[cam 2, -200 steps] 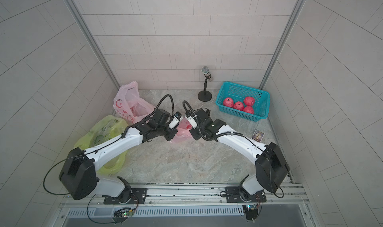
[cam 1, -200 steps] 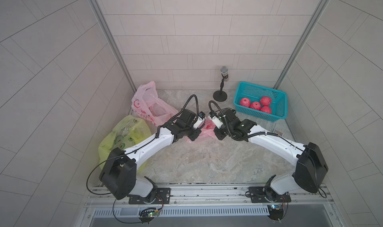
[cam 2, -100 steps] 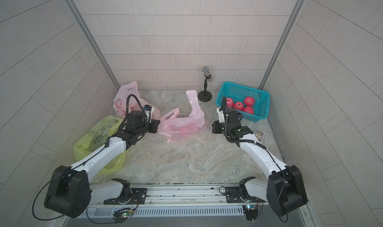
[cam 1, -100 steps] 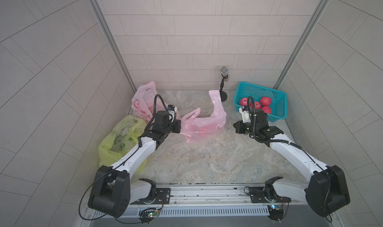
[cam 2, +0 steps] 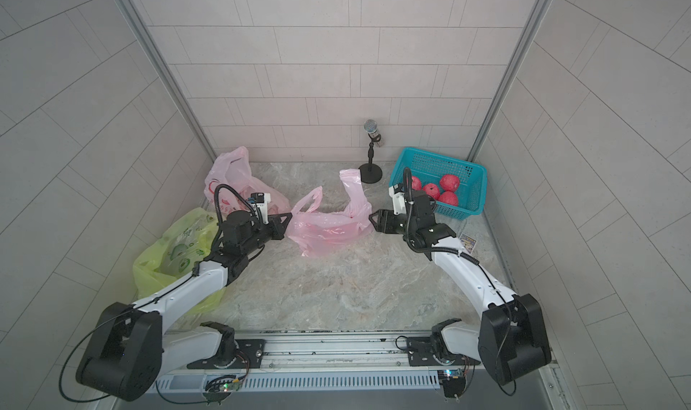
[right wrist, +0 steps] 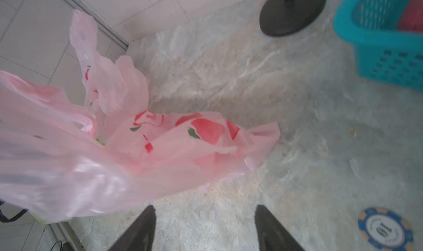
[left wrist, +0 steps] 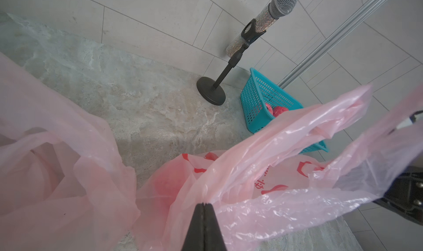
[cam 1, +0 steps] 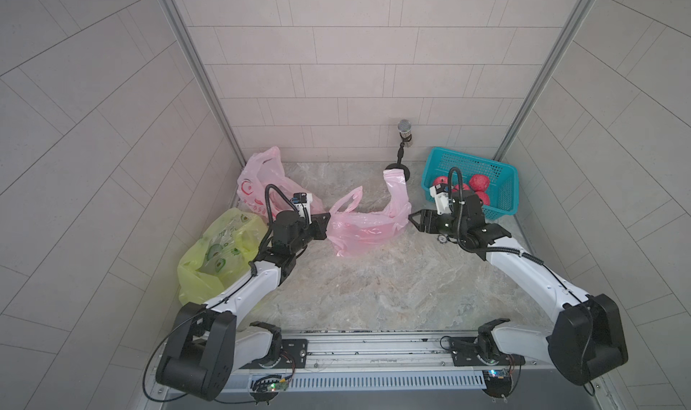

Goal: Untie the knot of a plastic bag & take out the apple
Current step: Untie the plastic bag at the center of the board.

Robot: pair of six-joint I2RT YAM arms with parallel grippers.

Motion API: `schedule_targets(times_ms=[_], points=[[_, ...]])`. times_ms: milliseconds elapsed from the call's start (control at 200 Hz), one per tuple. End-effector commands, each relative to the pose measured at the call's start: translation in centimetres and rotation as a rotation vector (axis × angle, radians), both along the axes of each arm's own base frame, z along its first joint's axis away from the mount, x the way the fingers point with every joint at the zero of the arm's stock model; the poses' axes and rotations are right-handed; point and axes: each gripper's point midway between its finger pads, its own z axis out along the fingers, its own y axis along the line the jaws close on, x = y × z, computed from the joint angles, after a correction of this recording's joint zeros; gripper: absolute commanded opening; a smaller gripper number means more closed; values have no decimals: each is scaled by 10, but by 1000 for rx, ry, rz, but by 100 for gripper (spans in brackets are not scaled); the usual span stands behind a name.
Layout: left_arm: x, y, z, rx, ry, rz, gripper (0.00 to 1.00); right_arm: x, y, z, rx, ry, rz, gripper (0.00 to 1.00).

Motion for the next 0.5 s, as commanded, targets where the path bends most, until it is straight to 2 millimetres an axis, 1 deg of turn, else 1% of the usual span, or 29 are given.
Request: schedule_targets(times_ms=[0,55,90,155,250,290,330,390,495], points=[[-2,-3,27,-32,-70,-13,0,13,8,18,2,-58,46,78],[-3,-1,31,-24,-83,-7,0,18,7,26,-1,-86,43,78],[-4,0,32,-17,-87,-4,0,21,2,32,-10,-106,25,78],[-6,-1,34,-2,-95,-18,0,30,-20,41,-5,-123,-56,77],[-8,-2,35,13,-96,-29,0,37,-48,59,88,-176,-132,74],[-10,-2,35,15,-99,-34,0,39,-56,63,94,-195,-156,74],[-11,-3,36,13,-100,-44,0,44,-61,61,88,-187,-176,74],[-13,-6,36,12,-98,-64,0,57,-57,60,98,-155,-155,75],[-20,-9,34,17,-86,-97,0,84,-38,58,127,-124,-86,76]])
